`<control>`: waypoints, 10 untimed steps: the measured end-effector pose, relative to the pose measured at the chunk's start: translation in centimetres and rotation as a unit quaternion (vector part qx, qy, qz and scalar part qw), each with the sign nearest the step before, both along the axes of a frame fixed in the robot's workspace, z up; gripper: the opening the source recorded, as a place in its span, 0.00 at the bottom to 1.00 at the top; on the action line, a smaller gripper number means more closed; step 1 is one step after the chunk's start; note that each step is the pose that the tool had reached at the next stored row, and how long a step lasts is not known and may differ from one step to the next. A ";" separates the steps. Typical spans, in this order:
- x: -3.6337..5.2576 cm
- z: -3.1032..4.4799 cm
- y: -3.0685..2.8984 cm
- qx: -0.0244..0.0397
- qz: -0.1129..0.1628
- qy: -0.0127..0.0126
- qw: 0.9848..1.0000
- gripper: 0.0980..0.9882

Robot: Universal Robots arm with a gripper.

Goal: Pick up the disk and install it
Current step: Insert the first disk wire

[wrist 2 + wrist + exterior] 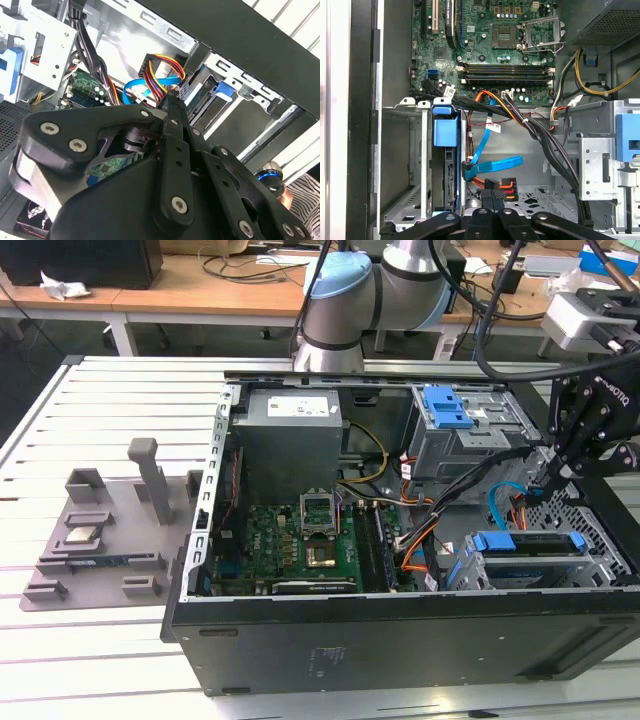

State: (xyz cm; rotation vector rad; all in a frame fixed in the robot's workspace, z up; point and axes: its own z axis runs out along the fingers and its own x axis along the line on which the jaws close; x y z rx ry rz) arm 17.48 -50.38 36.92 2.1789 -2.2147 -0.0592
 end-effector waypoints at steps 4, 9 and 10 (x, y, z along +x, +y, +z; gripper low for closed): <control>0.00 -0.01 0.00 0.000 0.000 0.000 1.000 0.08; 0.00 -0.28 0.02 -0.001 0.000 0.000 1.000 0.16; -0.01 -0.38 0.05 -0.001 0.000 0.000 1.000 0.16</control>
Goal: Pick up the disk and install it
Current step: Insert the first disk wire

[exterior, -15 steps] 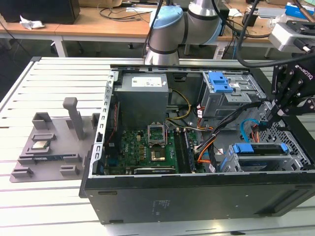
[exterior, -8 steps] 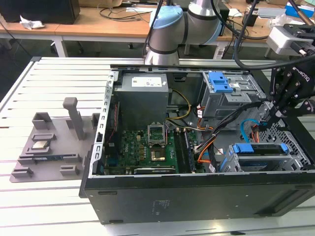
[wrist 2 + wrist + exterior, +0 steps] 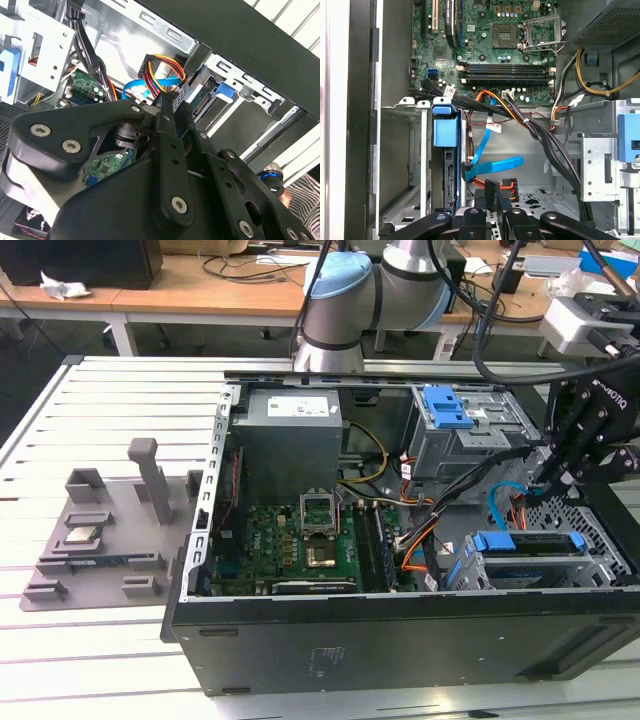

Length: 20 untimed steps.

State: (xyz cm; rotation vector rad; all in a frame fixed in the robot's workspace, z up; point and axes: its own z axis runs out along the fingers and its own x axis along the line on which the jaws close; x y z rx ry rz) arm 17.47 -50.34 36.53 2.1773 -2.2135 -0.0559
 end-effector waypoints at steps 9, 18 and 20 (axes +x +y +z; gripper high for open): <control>0.00 -1.20 0.39 -0.003 0.000 0.000 1.000 0.16; 0.00 -1.43 0.36 -0.021 0.000 0.000 1.000 0.08; 0.01 -1.42 -0.07 -0.021 0.000 0.000 1.000 0.08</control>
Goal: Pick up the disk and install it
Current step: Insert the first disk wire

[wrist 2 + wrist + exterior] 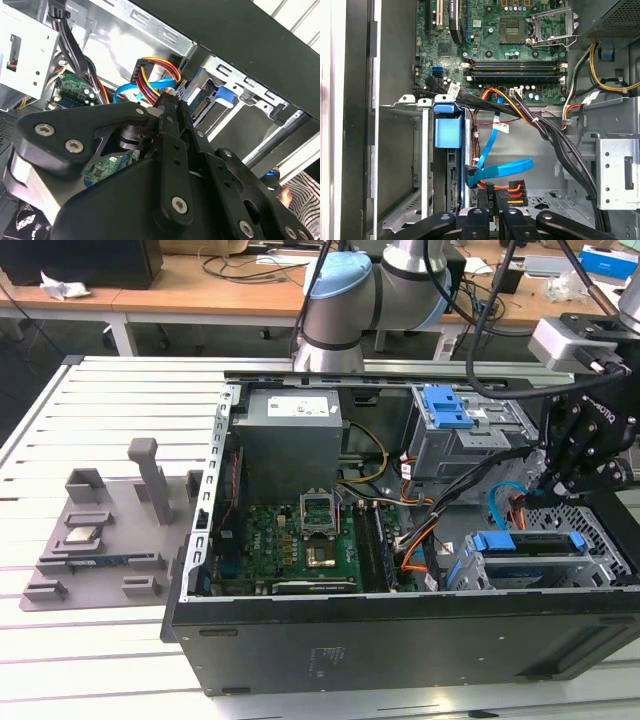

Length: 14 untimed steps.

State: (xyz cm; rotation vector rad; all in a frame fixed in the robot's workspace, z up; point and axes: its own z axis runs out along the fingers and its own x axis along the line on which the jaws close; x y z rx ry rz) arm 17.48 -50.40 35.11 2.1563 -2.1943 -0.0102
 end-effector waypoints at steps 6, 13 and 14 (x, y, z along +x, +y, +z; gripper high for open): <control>0.02 -0.07 -2.28 0.000 0.000 0.000 1.000 0.08; 0.38 -0.43 -2.53 0.000 0.000 0.000 1.000 0.08; 0.40 -0.50 -2.57 0.000 0.000 0.000 1.000 0.08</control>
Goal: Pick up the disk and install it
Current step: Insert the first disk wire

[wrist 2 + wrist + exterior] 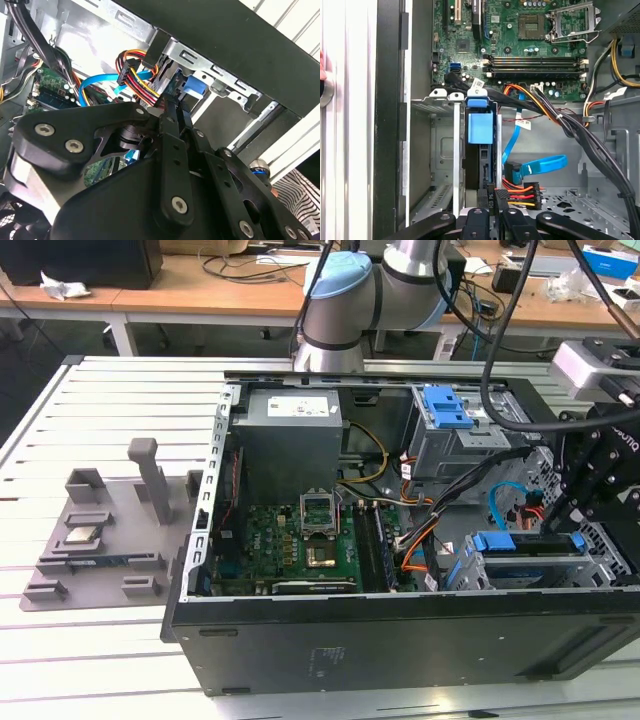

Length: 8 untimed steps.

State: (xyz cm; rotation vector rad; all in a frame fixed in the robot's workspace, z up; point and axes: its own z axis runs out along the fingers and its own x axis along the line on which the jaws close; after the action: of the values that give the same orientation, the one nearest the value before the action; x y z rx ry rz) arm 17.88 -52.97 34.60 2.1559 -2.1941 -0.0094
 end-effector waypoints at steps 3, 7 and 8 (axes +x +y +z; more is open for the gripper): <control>0.01 -0.23 -0.05 0.000 0.000 0.000 1.000 0.08; 0.03 -0.47 -0.06 0.000 0.000 0.000 1.000 0.08; 0.05 -0.52 -0.06 0.000 0.000 0.000 1.000 0.08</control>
State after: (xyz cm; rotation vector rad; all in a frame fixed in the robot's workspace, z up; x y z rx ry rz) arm 17.93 -53.03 34.08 2.1560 -2.1941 -0.0098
